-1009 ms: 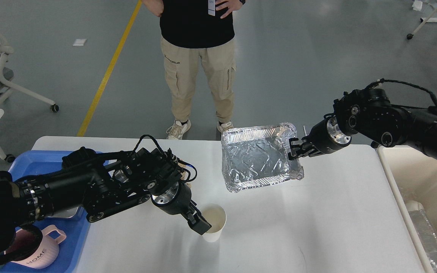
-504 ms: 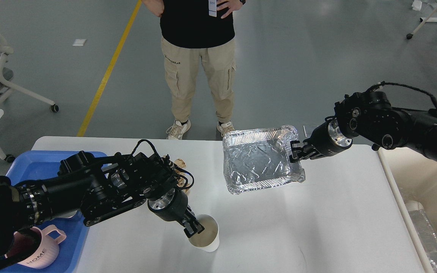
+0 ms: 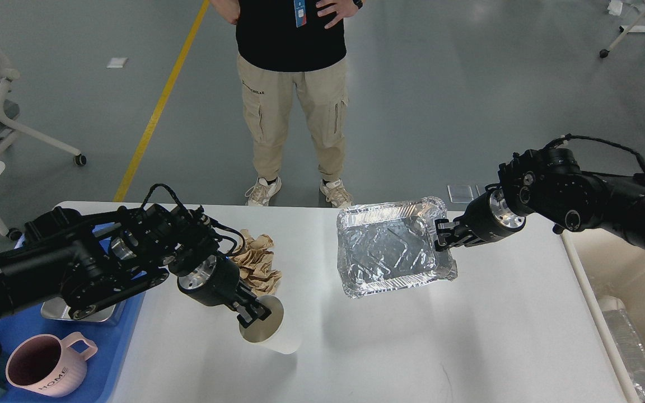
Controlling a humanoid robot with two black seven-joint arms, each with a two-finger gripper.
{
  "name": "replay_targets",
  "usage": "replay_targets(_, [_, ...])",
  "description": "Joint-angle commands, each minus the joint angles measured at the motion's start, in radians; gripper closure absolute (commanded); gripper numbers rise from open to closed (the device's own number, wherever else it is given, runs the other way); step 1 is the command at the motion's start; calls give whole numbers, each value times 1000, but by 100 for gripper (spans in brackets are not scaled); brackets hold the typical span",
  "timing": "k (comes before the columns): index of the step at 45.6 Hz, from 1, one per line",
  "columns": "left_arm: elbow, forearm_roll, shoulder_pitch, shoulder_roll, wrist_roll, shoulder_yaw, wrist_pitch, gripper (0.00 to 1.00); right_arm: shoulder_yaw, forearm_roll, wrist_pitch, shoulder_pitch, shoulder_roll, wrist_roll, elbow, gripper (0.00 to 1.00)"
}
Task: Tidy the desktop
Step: 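Lift the paper cup and drop it onto the foil tray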
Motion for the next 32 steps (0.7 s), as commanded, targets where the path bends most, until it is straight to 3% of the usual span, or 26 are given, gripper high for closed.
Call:
replay_targets(1, [-97,-41,10,150,-12,-112,-8,98,0,0,0,-4,-1,0,-2,100])
replay_targets(16, [-122,-299,105,374,-4,-422,0,96,0,3,0,-2,0,0,-2,100])
replay_targets(23, [-124,-370,111,385,-3,-487,-14,96,0,3,0,-1,3,0,-2,100])
replay_targets(32, [-125,-373,29,353,0,-484,-50,96,0,3,1,5,3,0,0,100])
